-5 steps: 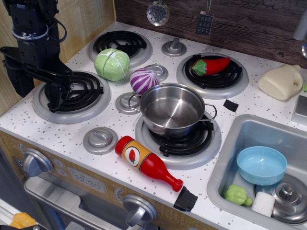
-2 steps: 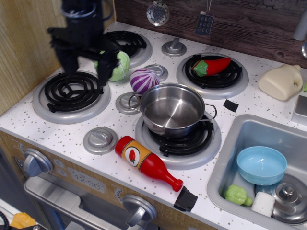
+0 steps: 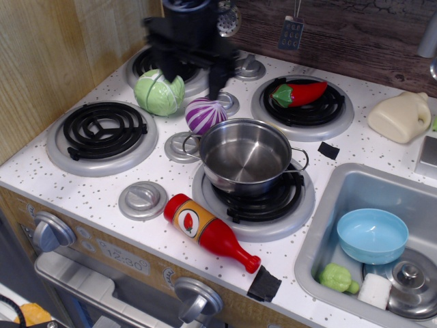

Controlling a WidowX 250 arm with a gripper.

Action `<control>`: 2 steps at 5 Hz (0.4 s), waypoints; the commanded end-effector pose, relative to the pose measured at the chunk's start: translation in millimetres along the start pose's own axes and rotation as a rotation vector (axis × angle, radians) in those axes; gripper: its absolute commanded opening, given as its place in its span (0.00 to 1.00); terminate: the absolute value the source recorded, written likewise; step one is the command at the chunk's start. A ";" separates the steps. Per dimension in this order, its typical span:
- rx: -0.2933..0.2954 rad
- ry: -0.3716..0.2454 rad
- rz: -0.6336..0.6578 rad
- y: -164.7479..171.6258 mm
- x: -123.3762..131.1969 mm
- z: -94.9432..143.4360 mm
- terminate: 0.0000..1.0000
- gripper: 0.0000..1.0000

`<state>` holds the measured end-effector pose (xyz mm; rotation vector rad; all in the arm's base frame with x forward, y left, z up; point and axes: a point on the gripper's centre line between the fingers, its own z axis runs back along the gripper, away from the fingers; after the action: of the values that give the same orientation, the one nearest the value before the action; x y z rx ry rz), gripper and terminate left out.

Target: Put pepper in pan

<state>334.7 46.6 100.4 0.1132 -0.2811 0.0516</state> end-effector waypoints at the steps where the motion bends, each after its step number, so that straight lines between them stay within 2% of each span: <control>1: 0.010 -0.139 -0.160 -32.1 45.1 0.6 0.00 1.00; 2: 0.001 -0.198 -0.213 -42.1 69.9 -6.6 0.00 1.00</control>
<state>411.7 5.6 87.5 0.1484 -0.4574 -0.1834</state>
